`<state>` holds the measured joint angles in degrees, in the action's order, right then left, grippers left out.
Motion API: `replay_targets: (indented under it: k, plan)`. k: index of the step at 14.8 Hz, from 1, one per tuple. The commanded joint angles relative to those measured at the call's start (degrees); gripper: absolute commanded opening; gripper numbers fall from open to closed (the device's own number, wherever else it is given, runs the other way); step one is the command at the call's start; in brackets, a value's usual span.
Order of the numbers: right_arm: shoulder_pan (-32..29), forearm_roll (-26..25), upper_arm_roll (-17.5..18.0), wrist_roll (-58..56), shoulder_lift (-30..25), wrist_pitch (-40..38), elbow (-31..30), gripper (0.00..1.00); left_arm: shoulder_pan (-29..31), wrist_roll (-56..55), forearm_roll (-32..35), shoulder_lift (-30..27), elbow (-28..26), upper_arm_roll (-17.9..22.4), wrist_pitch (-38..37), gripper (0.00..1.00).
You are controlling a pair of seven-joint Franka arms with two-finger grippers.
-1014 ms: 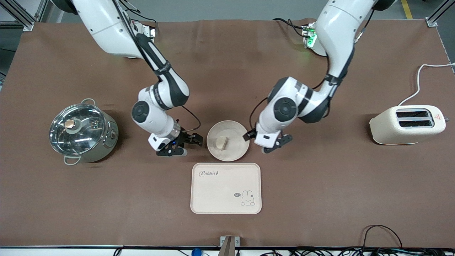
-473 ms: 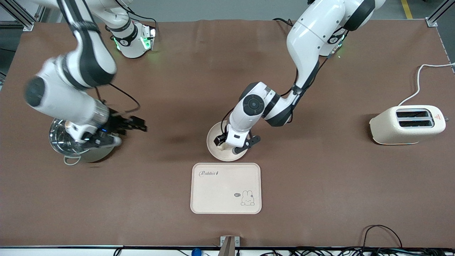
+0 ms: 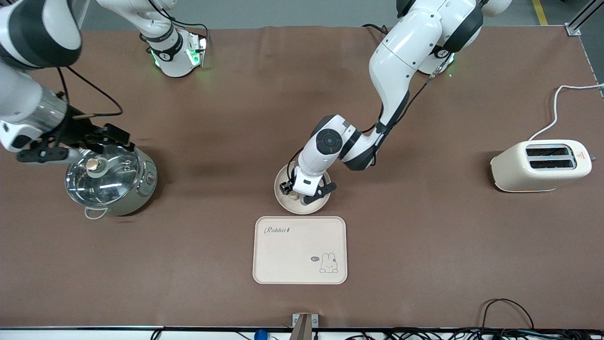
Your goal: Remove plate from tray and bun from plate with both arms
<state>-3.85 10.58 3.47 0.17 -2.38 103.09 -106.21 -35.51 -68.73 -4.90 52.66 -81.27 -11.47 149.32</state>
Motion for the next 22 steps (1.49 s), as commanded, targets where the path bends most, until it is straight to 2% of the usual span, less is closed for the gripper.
replay_targets:
  k: [1,2,5,6,9,10,11,13,18,20,21,22]
  plan:
    - [-2.3,-3.2,0.9,0.2,-1.0,-6.3,5.4,1.00,-0.8,-0.4,0.4,0.8,1.2,0.8,0.1,0.04]
    - [-3.3,-4.1,0.8,0.2,-1.0,-7.5,6.7,1.00,-0.7,-0.5,0.4,0.7,1.2,0.8,0.1,0.00]
    - [-6.3,-7.6,0.7,0.0,-0.9,-8.3,10.1,1.00,0.3,-0.4,0.5,-2.3,1.1,0.9,-1.2,0.00]
    - [-6.4,-9.5,0.7,0.4,-0.9,-8.2,11.2,1.00,1.6,-0.4,0.6,-4.3,1.0,1.9,-4.4,0.00]
    - [-6.4,-10.0,0.8,0.5,-0.4,-9.0,18.0,1.00,7.9,-0.5,0.6,-10.0,0.6,2.7,-18.1,0.00]
    - [-6.3,-10.0,1.0,0.6,-0.4,-10.7,18.5,1.00,10.7,-0.2,0.7,-10.8,0.5,3.0,-22.8,0.00]
    - [-6.2,-10.0,1.1,1.8,-0.4,-12.0,18.3,1.00,13.6,0.2,1.6,-11.3,0.4,3.3,-27.0,0.00]
    - [-4.0,-10.3,1.5,2.9,-0.4,-12.3,18.7,1.00,19.9,1.3,8.0,-11.4,-0.5,2.9,-32.0,0.00]
    - [-2.4,-12.4,1.6,3.4,-0.4,-12.1,18.8,1.00,31.4,9.6,8.7,-8.4,-2.3,2.7,-31.8,0.00]
    - [-2.5,-13.9,1.5,2.8,-0.3,-12.2,20.4,1.00,34.7,13.1,8.2,-7.1,-2.4,2.2,-31.5,0.04]
    - [-2.8,-13.8,1.5,2.7,-0.1,-12.4,20.3,1.00,35.6,14.9,7.4,-6.8,-2.4,2.0,-31.1,0.07]
    - [-3.2,-13.8,1.4,2.8,-0.1,-12.4,20.2,1.00,35.9,16.3,7.1,-6.5,-2.4,2.0,-30.7,0.23]
